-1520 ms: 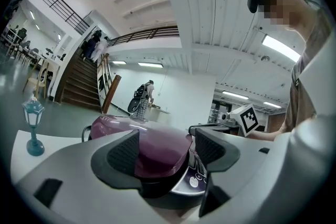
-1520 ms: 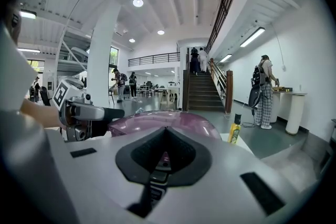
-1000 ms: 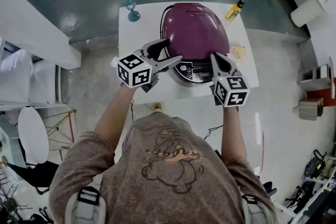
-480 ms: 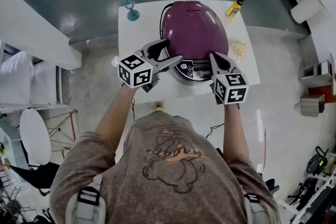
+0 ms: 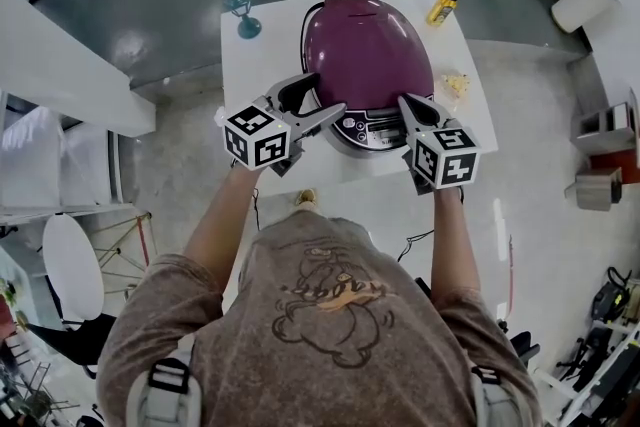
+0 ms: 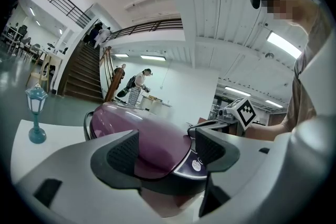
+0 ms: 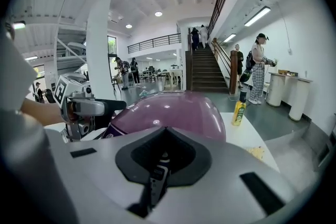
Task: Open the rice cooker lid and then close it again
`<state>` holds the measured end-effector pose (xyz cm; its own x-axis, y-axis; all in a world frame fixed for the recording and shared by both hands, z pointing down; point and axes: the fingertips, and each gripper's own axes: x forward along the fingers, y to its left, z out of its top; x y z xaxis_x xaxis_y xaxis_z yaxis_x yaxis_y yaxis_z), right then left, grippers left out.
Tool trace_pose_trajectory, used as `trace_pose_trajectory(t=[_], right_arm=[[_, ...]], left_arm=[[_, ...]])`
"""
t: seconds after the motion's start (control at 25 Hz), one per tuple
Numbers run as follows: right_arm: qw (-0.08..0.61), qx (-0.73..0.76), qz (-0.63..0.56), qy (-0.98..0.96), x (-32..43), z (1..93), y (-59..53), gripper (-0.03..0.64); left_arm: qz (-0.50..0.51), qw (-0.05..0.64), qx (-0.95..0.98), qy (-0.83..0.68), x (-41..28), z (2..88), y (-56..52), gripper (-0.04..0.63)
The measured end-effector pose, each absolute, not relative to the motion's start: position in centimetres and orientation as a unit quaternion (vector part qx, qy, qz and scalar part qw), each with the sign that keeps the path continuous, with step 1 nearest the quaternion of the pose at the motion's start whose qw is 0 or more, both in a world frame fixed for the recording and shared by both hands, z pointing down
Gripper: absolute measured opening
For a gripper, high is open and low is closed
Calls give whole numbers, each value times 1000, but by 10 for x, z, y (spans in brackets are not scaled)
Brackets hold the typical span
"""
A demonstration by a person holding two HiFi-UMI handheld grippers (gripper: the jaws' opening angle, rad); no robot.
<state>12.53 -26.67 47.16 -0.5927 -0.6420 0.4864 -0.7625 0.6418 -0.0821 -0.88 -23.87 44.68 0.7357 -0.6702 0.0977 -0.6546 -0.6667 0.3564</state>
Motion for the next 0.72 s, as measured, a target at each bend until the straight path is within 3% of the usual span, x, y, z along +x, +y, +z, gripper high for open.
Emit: trace_pose_trajectory(t=[0.72], right_arm=[[281, 369, 115, -878, 122, 476, -268, 3]], left_arm=[[-28, 196, 899, -390, -7, 449, -243, 337]])
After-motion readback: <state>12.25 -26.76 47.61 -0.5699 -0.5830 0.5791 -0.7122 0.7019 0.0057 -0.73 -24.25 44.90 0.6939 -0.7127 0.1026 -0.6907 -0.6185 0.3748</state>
